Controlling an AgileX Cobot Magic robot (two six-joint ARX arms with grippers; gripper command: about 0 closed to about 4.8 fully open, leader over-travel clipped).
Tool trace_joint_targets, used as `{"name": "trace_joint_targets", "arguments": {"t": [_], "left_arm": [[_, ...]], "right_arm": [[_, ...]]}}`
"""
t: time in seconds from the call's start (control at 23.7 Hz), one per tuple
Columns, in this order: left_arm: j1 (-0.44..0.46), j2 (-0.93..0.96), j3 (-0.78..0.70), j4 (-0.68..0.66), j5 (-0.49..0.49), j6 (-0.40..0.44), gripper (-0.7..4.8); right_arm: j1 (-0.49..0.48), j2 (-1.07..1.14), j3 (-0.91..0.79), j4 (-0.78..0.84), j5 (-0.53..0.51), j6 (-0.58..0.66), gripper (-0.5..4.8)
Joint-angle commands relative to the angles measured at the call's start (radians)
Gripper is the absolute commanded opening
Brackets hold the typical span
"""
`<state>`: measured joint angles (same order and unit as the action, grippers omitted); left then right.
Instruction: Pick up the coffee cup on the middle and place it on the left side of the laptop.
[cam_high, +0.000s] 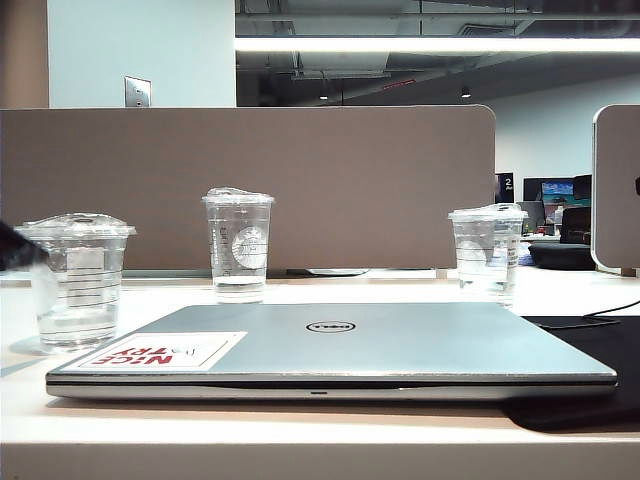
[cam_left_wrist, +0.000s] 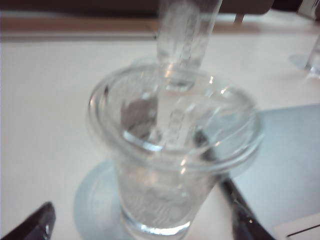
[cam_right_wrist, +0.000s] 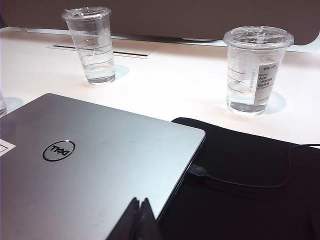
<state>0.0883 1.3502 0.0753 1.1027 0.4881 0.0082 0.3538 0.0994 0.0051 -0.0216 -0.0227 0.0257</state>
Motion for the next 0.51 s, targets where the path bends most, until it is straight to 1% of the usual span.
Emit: {"name": "trace_joint_targets", "arguments": {"t": [0.04,0.17,0.21,0.25,0.3,0.34,0.38,0.42,0.46,0.51], "left_arm": [[0.002,-0.121,-0.030,0.013,-0.010,-0.002,4.79],[0.002,-0.247,-0.063,0.008,-0.064,-0.004,4.79],[0.002,-0.298,-0.069,-0.013,-0.084,-0.006,4.79],[0.002,-0.345,-0.069,-0.042,-0.095,-0.008,4.58],[0.002,-0.445,-0.069,-0.109,-0.130,-0.005,3.42],[0.001,-0.537,-0.068,-0.165,-0.146,-0.005,2.13],[0.001,-0.593,-0.068,-0.198,-0.157,-0.005,1.27],[0.001,-0.639,-0.068,-0.226,-0.168,-0.005,0.71],[0.001,-0.687,-0.068,-0.259,-0.181,-0.005,0.31],[0.001,-0.745,-0.066,-0.307,-0.193,-0.005,0.05]], "right_arm": [[0.001,-0.007,-0.004,0.018,0.002,0.000,-0.05],[0.000,-0.014,-0.004,0.017,0.002,0.000,-0.05],[-0.001,-0.024,-0.004,0.015,0.002,0.000,-0.05],[-0.002,-0.031,-0.004,0.016,0.002,0.000,-0.05],[-0.011,-0.052,-0.004,0.016,0.001,0.000,-0.05],[-0.029,-0.069,-0.004,0.018,0.001,0.000,-0.05],[-0.042,-0.079,-0.004,0.018,0.001,0.000,-0.05],[-0.055,-0.085,-0.004,0.018,0.001,0.000,-0.05],[-0.074,-0.094,-0.004,0.017,0.001,0.000,-0.05],[-0.089,-0.100,-0.004,0.017,0.001,0.000,-0.05]]}}
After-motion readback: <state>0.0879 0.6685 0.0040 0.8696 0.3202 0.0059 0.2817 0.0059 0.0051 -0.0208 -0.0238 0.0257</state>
